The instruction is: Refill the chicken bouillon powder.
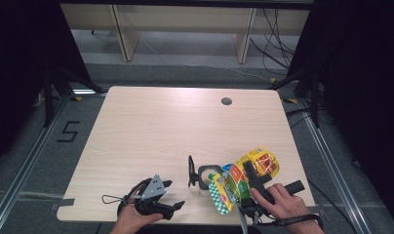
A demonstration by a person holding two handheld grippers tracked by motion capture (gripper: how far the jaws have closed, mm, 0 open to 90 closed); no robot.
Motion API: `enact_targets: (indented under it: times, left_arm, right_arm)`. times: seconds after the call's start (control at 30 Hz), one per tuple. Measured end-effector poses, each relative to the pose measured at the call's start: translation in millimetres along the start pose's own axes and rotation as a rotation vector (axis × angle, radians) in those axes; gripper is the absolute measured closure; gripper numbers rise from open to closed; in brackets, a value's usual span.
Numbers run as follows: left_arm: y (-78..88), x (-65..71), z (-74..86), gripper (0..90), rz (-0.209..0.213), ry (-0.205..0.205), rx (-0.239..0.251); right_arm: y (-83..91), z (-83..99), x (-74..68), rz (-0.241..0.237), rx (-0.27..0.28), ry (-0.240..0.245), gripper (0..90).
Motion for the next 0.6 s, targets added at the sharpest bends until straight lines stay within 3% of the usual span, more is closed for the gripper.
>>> enact_targets:
  times: [0.03,0.07,0.1,0.17,0.23,0.27,0.33,0.47,0.53,0.57,0.6]
  left_arm:
    - [0.7,-0.1,0.7,19.9,0.004,-0.004,-0.014]
    - [0.0,0.1,0.3,19.8,0.002,0.000,-0.002]
    - [0.2,-0.9,0.4,19.8,0.000,-0.012,-0.005]
    - [0.8,-0.9,0.7,19.8,0.004,-0.013,-0.015]
    - [0.5,-0.8,1.0,19.8,0.001,-0.009,-0.015]
    - [-0.5,0.0,0.8,19.8,-0.001,0.008,-0.006]
    - [-0.7,-1.1,0.5,19.8,0.004,-0.021,-0.002]
    - [-0.5,0.0,0.8,19.8,-0.001,0.012,-0.007]
    - [-0.4,-0.1,0.9,19.8,0.002,0.011,-0.006]
    - [-0.5,-0.2,0.8,19.8,0.001,0.010,-0.005]
    - [-0.3,-1.0,0.6,19.8,-0.003,-0.001,-0.005]
  right_arm:
    - [0.2,-0.6,-0.1,0.000,0.000,-0.001,37.6]
    - [-0.1,-0.1,-3.6,-0.006,0.000,-0.039,37.6]
    - [-1.0,-1.8,-0.3,0.010,0.010,0.005,37.6]
    - [-2.5,-3.0,-2.8,-0.019,0.015,-0.005,37.6]
    - [-1.7,-1.8,-0.3,0.011,0.010,0.005,37.6]
    - [-1.8,-1.3,0.0,0.010,0.006,0.000,37.6]
    - [-2.5,-1.5,-2.3,-0.013,0.001,-0.004,37.6]
    - [-3.5,-2.5,-1.8,0.005,0.008,0.003,37.7]
    - [-1.4,-2.0,0.0,-0.002,0.008,0.006,37.8]
    - [-0.5,-1.6,1.3,0.021,0.013,-0.006,37.8]
    - [-0.5,-1.7,1.4,0.004,0.015,-0.009,37.8]
Point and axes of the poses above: each handheld gripper's, and its own axes: y roughly backward along the jaws, z roughly out of its underside, x roughly to its right, the point moved 7 cm from there along -y, roughly forward along the jaws, and after that the axes turned 13 degrees about -z, right-handed, at the moved point
